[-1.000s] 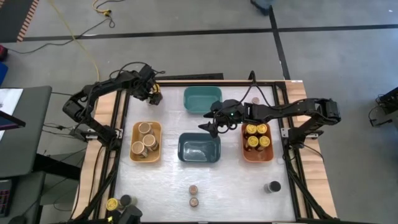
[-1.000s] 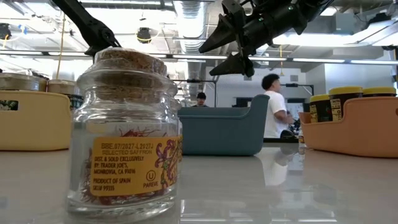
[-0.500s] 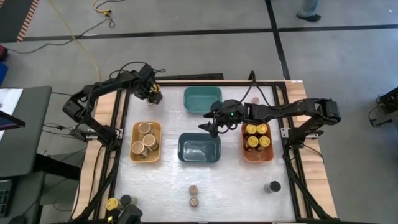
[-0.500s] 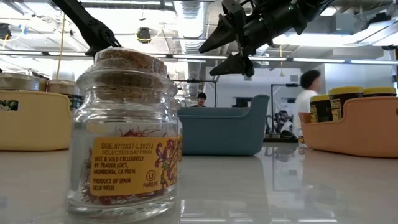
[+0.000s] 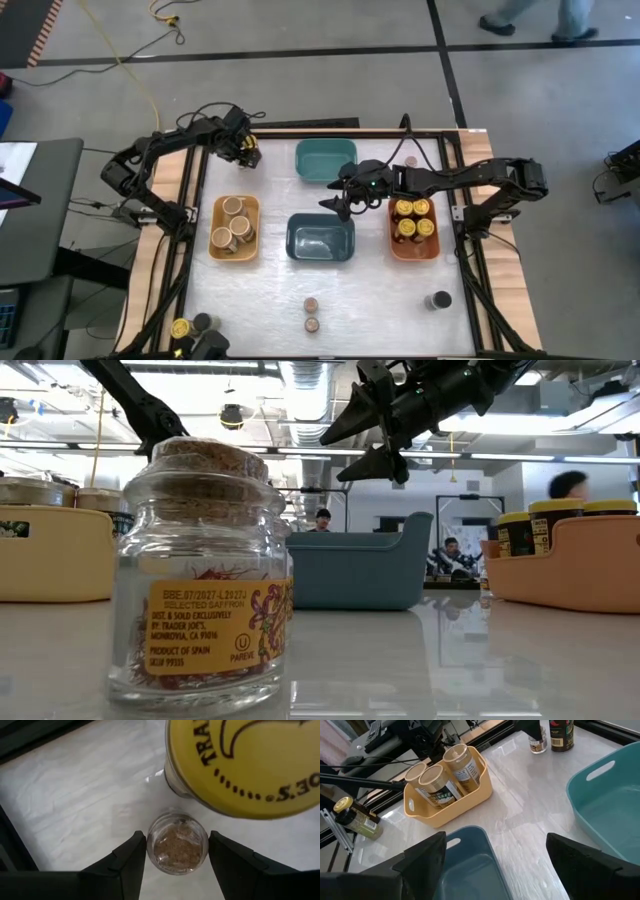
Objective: Sort spices by type
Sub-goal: Put the brown seasoning bottle into the green bin
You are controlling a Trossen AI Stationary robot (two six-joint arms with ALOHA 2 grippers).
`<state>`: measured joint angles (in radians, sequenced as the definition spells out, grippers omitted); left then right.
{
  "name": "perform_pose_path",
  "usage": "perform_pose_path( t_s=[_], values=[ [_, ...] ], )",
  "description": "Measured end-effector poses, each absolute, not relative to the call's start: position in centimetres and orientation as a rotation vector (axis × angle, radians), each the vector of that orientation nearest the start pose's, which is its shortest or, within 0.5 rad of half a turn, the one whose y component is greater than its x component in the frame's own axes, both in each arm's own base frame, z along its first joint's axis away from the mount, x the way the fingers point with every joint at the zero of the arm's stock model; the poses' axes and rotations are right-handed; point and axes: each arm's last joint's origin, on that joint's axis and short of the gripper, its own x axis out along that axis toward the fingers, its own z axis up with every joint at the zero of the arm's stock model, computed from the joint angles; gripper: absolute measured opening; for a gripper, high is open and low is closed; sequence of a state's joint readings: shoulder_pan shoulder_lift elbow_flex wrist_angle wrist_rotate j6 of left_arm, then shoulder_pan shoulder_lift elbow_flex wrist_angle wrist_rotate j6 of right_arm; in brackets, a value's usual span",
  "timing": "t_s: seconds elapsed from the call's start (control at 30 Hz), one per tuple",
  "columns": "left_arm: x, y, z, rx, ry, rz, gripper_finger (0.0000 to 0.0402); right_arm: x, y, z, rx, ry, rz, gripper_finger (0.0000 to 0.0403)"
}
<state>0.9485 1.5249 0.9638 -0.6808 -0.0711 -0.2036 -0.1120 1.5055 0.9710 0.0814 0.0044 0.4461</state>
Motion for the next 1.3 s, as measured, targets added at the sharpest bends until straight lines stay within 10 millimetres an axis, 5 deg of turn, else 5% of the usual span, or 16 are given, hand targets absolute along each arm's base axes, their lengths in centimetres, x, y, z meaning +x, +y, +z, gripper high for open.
perform_pose_path(
  t_s=[0.4,0.83,1.03,1.3],
  values=[
    [16.0,22.7,19.6,-0.712,1.098,1.001,0.016,32.9,-3.7,25.1,0.464,0.42,-0.214,0.0368],
    [15.7,22.2,19.9,-0.736,1.156,0.985,0.0163,32.8,-3.8,25.3,0.644,0.399,-0.255,0.0368],
    [15.5,21.9,21.6,-0.715,1.143,0.966,0.0164,32.0,-3.7,26.1,0.746,0.394,-0.279,0.0368],
    [15.3,20.4,24.0,-0.696,1.064,0.909,0.0164,30.0,-3.4,24.8,0.751,0.633,-0.37,0.0368]
  ],
)
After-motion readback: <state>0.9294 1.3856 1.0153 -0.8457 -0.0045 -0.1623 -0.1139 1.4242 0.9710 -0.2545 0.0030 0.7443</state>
